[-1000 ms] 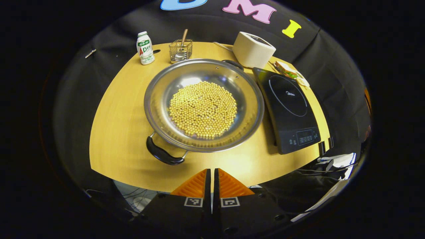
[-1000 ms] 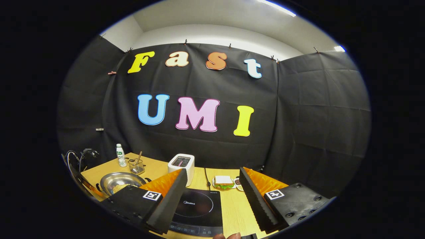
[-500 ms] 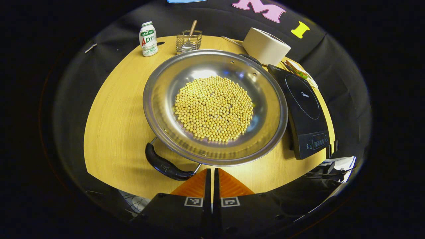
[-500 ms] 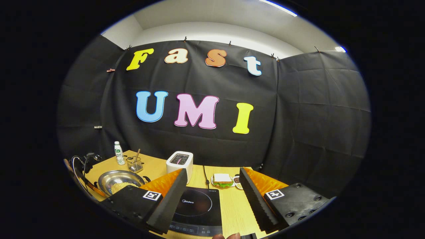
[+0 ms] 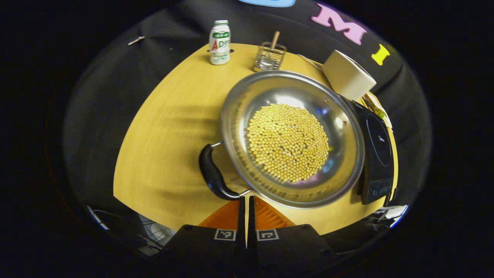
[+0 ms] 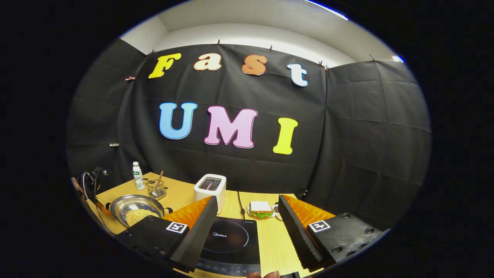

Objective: First push the handle of the pot to place it horizontally, then grasp the pot with both hands and set it on the induction cooktop.

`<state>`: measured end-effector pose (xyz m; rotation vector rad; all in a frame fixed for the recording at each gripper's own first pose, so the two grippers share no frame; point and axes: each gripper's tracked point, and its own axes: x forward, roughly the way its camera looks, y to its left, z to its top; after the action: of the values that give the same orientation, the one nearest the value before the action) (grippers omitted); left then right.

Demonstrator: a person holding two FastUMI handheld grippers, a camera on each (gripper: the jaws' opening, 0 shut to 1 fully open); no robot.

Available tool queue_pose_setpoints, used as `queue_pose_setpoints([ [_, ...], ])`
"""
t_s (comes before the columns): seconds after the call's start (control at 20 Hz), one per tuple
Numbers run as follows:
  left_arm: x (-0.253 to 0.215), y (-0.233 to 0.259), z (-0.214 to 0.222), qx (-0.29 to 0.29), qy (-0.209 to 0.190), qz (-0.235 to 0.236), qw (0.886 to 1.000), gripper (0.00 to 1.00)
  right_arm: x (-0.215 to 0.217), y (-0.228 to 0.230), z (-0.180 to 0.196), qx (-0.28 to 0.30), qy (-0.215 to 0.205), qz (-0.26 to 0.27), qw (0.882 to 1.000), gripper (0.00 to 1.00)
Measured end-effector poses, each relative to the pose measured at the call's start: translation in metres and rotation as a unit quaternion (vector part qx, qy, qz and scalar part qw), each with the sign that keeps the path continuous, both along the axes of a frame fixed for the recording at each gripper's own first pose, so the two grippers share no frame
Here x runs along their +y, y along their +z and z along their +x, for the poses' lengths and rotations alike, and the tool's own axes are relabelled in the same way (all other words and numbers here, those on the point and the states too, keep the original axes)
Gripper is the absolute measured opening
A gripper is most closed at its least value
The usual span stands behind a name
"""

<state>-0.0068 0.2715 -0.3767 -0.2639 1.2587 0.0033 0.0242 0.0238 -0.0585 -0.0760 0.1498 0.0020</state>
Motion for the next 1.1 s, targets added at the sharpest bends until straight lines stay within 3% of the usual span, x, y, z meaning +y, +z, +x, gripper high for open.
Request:
queue_pose_setpoints([
  [0.35, 0.038, -0.003, 0.031, -0.018, 0.061, -0.004, 0.998, 0.05, 0.005, -0.005, 0.003, 0.009, 0.004, -0.009, 1.000, 0.98],
  [0.7, 0.070, -0.016, 0.069, -0.023, 0.069, 0.029, 0.997, 0.05, 0.010, -0.016, 0.005, 0.023, 0.004, -0.015, 1.000, 0.98],
  [1.1, 0.093, -0.023, 0.113, -0.052, 0.042, 0.083, 0.994, 0.05, 0.046, -0.046, 0.008, 0.057, 0.035, -0.014, 0.998, 0.98],
])
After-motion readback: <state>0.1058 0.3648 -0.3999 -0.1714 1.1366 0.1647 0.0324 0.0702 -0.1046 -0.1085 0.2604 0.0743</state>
